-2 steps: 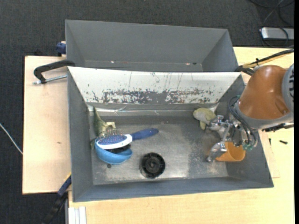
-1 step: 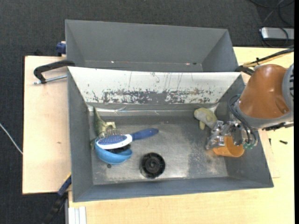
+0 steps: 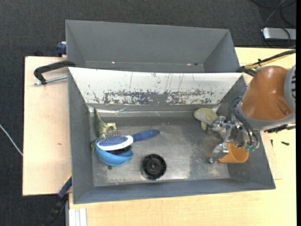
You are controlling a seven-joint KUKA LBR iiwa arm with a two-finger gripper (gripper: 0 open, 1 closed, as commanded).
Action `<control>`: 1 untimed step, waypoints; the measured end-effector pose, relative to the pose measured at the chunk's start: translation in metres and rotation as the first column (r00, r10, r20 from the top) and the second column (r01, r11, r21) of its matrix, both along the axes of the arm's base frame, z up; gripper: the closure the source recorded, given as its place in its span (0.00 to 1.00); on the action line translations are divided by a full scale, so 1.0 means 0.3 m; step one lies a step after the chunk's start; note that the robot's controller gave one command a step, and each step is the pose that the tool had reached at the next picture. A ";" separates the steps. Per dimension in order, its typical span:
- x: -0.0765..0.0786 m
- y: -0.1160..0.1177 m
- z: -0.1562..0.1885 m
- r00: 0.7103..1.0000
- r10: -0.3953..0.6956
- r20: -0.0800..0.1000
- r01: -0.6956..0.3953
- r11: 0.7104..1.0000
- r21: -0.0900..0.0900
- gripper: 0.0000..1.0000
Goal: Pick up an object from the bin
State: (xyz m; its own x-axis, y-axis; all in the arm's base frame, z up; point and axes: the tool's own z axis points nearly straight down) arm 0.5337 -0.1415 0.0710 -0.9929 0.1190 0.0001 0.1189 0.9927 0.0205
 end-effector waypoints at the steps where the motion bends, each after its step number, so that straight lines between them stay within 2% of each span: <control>1: 0.000 -0.003 0.002 1.000 0.001 0.000 -0.001 1.000 -0.002 1.00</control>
Offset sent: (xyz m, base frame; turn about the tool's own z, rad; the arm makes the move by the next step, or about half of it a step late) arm 0.0000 0.0000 0.0000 0.0000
